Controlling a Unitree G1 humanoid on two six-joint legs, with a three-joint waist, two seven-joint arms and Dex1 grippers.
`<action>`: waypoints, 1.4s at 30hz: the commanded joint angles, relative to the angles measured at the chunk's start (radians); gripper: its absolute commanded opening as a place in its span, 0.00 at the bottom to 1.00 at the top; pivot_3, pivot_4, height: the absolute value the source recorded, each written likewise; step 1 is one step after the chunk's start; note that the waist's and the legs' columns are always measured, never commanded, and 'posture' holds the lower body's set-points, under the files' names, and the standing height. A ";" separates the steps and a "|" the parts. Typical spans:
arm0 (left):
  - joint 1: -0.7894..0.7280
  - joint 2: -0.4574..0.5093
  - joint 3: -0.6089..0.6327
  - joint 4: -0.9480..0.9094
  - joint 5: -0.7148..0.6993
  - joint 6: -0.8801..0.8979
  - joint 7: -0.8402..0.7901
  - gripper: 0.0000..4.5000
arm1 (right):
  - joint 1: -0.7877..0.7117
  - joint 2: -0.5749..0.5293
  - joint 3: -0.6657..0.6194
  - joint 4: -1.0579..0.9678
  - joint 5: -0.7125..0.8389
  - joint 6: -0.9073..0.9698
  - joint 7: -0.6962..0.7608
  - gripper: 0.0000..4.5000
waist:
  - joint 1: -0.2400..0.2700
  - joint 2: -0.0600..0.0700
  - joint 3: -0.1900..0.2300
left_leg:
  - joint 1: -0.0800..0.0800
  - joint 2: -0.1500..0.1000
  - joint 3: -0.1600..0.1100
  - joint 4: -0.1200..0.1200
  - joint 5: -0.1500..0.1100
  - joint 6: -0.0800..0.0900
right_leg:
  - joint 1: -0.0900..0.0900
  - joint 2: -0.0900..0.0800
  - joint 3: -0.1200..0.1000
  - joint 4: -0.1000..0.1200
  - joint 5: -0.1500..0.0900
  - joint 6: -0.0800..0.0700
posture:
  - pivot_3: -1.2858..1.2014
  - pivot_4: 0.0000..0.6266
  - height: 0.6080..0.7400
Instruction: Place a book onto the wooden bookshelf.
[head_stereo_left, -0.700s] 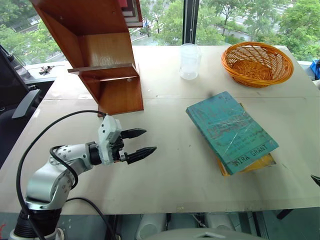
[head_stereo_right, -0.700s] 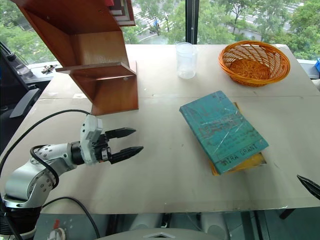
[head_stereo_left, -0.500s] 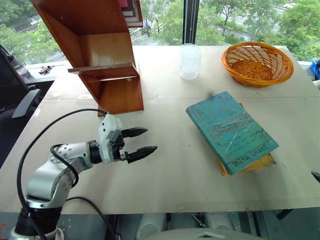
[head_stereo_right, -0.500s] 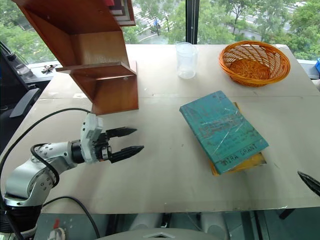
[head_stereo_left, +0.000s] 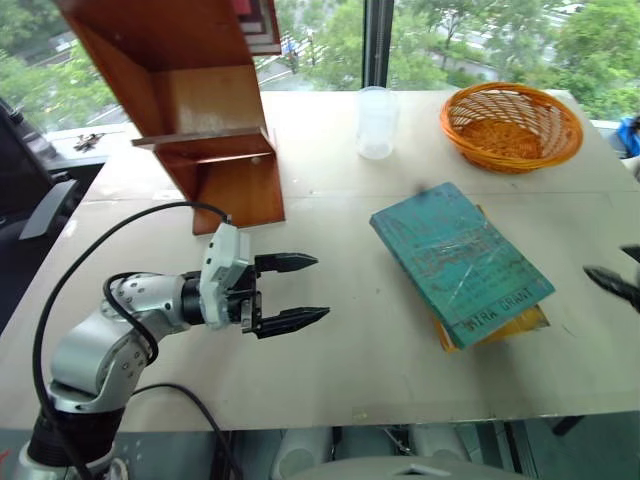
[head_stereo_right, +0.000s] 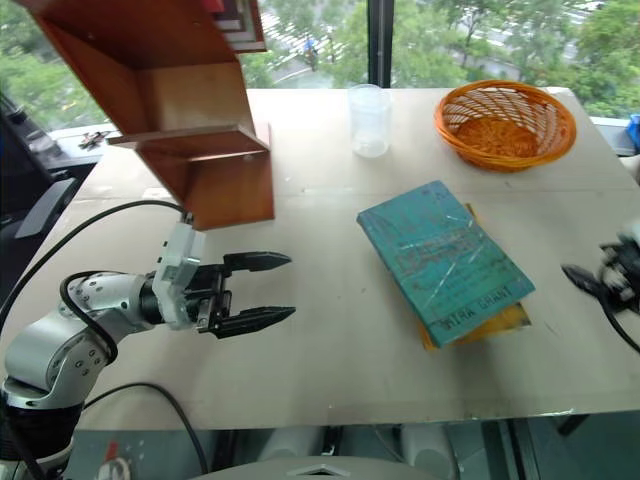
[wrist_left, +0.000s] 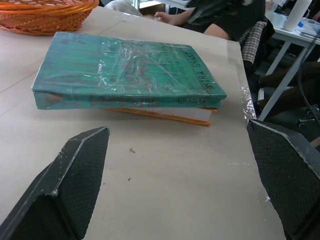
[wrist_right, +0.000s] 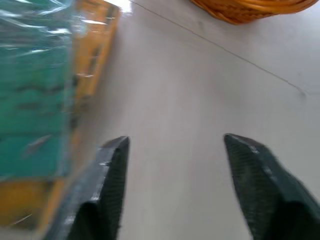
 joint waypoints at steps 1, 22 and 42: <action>0.016 -0.003 0.015 -0.046 0.000 -0.029 0.011 1.00 | -0.142 -0.015 0.181 0.131 -0.085 -0.022 0.010 0.17 | 0.004 0.000 0.000 | -0.001 0.000 -0.001 0.000 0.000 -0.001 | 0.000 0.001 -0.001 0.000 0.000 0.001 | 0.52 0.24 1.00; 0.128 0.004 0.057 -0.062 0.012 -0.076 0.055 1.00 | -0.402 0.181 0.436 0.148 0.019 0.120 0.271 0.01 | -0.006 0.001 0.001 | -0.004 0.000 -0.001 -0.001 0.000 -0.001 | -0.004 -0.001 -0.002 -0.001 0.001 0.001 | 0.52 0.24 1.00; 0.181 0.048 0.178 0.042 -0.021 -0.116 -0.070 1.00 | -0.303 0.213 0.324 -0.143 0.022 0.158 0.075 0.01 | -0.001 0.002 0.001 | -0.004 0.000 -0.001 -0.001 0.000 0.000 | -0.004 -0.001 -0.002 0.000 0.001 0.001 | 0.52 0.24 1.00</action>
